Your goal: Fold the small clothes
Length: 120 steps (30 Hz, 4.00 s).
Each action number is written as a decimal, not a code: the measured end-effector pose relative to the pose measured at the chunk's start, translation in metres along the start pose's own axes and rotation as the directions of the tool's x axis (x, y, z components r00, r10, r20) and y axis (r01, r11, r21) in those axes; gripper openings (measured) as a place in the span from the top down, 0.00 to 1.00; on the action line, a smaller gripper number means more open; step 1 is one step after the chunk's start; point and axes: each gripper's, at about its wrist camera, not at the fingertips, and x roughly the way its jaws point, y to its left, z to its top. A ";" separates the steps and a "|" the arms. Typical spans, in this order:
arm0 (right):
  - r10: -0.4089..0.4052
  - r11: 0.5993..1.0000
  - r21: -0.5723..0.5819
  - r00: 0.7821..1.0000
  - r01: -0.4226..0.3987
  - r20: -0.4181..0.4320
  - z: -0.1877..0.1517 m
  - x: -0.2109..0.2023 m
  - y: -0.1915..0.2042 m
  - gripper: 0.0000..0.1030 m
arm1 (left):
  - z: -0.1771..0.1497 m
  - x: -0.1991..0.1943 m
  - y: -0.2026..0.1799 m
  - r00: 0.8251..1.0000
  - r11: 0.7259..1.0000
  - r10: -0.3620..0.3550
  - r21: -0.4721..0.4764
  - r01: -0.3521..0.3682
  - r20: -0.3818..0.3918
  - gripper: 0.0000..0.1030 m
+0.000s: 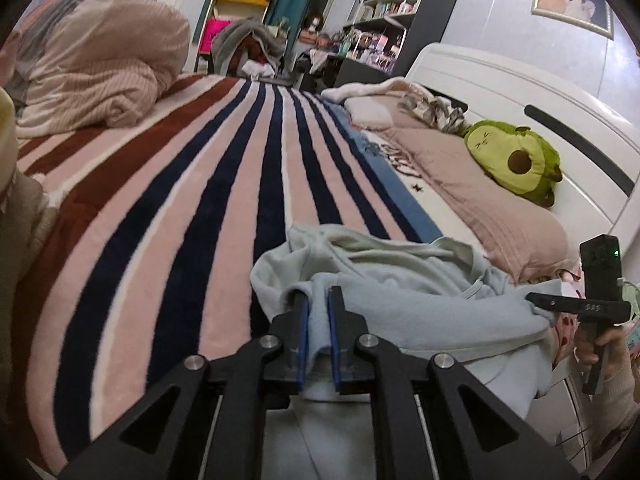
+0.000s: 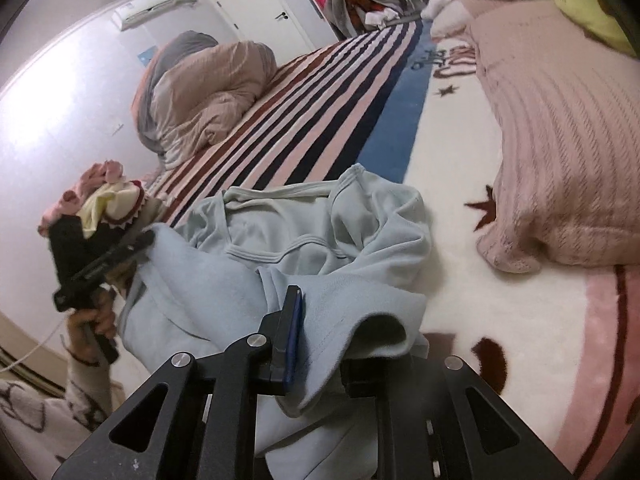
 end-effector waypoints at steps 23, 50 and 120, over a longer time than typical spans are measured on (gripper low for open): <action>0.017 0.983 -0.184 0.995 0.002 0.101 -0.040 -0.064 0.061 0.88 | -0.024 -0.081 -0.059 0.995 0.984 -0.103 0.144 0.101 0.007 0.45; -0.228 0.918 -0.321 0.972 0.232 0.050 0.007 0.037 0.050 0.96 | -0.001 0.035 -0.052 0.984 0.970 0.099 0.234 -0.063 -0.149 0.77; -0.249 0.937 -0.186 0.940 0.295 0.233 0.014 -0.019 0.034 0.65 | 0.014 -0.042 -0.004 0.983 0.982 0.183 0.044 -0.184 0.031 0.31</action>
